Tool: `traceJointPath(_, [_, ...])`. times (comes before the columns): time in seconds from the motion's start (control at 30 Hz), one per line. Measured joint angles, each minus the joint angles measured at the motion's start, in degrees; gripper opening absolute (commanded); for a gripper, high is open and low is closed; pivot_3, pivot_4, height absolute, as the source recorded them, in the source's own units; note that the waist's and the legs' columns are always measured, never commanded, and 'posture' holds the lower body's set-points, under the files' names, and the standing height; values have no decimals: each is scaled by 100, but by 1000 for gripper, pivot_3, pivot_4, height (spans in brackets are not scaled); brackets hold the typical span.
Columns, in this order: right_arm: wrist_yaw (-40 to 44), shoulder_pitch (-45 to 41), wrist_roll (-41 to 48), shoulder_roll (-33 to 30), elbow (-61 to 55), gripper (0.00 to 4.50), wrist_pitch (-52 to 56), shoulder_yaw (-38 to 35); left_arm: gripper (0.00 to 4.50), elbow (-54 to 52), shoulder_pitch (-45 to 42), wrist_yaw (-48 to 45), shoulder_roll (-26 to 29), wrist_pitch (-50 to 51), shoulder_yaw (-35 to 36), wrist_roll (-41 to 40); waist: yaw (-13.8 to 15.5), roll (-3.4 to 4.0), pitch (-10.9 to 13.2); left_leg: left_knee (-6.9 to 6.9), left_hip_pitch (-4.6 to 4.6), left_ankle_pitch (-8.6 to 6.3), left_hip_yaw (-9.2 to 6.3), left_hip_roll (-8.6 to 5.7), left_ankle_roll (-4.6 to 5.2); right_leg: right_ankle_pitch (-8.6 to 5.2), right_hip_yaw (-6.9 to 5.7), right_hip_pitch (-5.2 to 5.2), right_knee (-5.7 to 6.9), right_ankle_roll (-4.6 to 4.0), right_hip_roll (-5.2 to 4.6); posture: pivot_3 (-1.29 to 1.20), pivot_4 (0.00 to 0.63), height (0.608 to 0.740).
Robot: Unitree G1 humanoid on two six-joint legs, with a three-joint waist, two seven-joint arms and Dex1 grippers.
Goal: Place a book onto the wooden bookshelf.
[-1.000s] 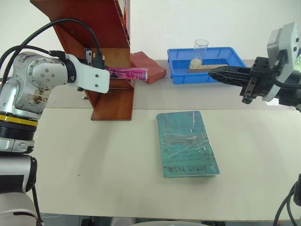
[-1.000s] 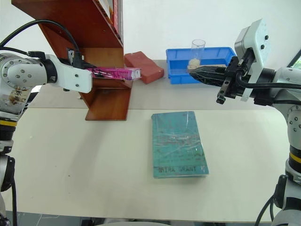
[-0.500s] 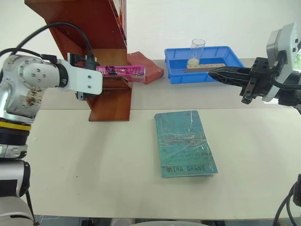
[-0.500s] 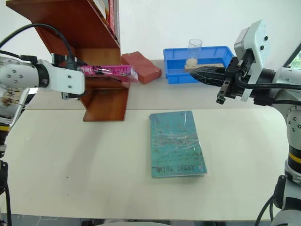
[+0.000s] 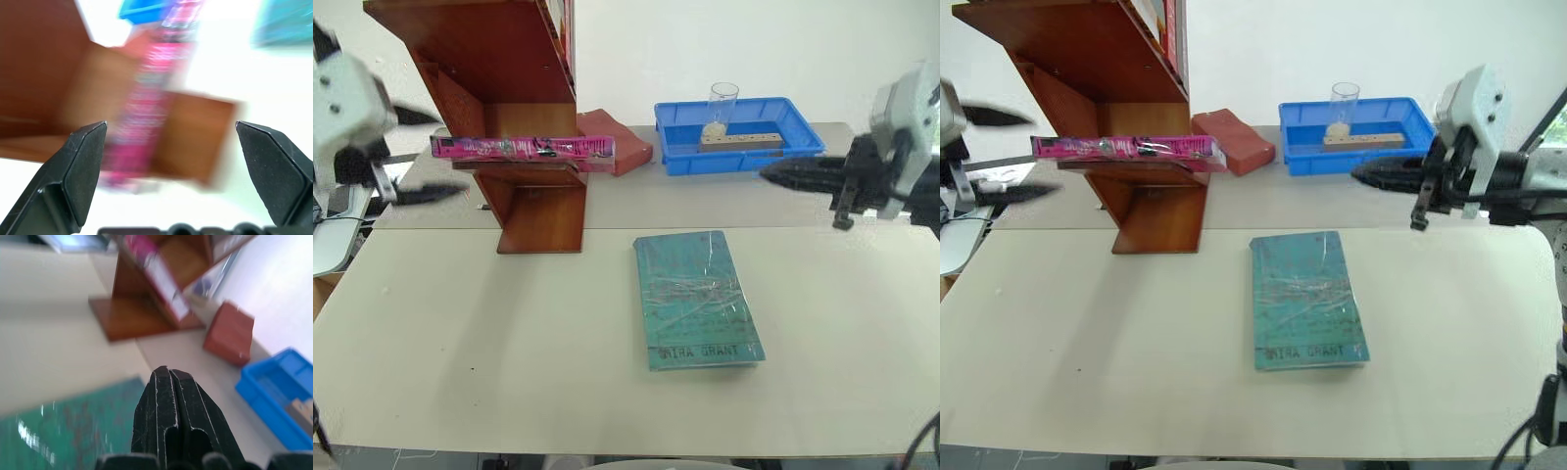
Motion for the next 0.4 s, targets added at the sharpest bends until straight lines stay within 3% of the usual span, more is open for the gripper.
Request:
traceJointPath(0.1, [364,277,-191,-236,51,0,-301,73,4475,-557,1056,13,-198,545,472,-360,-5,-11,5,-1,12,0,3,11,0,1,1,1,3,-4,8,0,150,649])
traceJointPath(0.23, [642,630,-500,-377,91,0,-704,164,4475,-1125,2290,310,-854,841,898,-704,8,-23,10,-1,23,-1,15,12,-1,-1,4,7,2,-9,3,0,150,649])
traceJointPath(0.4, [809,1016,-790,-420,133,0,-1029,202,4475,-1180,2836,814,-1290,875,901,-895,32,-38,9,-1,22,-1,14,13,-1,1,2,7,2,-13,2,0,150,649])
